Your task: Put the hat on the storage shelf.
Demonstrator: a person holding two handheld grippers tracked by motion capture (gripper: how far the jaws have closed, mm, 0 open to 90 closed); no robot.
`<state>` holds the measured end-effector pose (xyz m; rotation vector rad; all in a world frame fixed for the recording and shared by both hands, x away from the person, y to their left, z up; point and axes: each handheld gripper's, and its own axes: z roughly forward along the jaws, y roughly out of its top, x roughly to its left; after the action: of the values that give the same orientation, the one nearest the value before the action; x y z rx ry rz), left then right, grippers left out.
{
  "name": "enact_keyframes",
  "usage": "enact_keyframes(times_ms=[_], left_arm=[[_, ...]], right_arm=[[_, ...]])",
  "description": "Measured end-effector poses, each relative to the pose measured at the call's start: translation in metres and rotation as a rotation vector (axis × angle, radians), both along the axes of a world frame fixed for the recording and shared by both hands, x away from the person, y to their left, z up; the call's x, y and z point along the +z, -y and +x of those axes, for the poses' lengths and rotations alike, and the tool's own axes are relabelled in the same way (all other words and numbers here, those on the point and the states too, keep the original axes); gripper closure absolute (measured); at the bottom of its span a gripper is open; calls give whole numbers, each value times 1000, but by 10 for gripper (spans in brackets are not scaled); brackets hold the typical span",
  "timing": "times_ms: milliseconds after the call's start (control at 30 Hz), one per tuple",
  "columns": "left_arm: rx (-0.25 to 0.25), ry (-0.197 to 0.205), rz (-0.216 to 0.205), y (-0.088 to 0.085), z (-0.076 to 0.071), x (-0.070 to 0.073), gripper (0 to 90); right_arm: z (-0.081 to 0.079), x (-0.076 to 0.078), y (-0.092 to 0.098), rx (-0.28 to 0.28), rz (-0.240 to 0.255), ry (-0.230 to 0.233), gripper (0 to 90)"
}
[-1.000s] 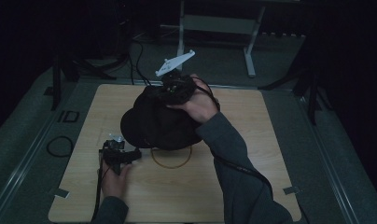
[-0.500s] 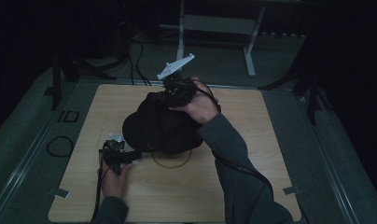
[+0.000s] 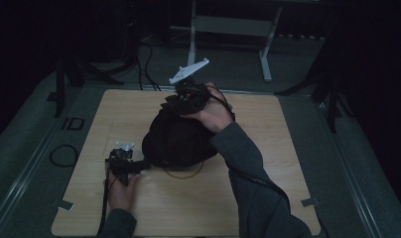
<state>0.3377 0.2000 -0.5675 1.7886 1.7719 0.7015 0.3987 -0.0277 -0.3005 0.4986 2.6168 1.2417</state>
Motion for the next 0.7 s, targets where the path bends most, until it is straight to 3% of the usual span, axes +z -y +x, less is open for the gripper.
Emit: enact_keyframes(times_ms=[367, 700], left_arm=[[0, -1, -1, 0, 0, 0, 12], [0, -1, 0, 0, 0, 0, 12]], right_arm=[[-4, 2, 31, 12, 113, -55, 605], [-9, 0, 49, -13, 100, -46, 521]])
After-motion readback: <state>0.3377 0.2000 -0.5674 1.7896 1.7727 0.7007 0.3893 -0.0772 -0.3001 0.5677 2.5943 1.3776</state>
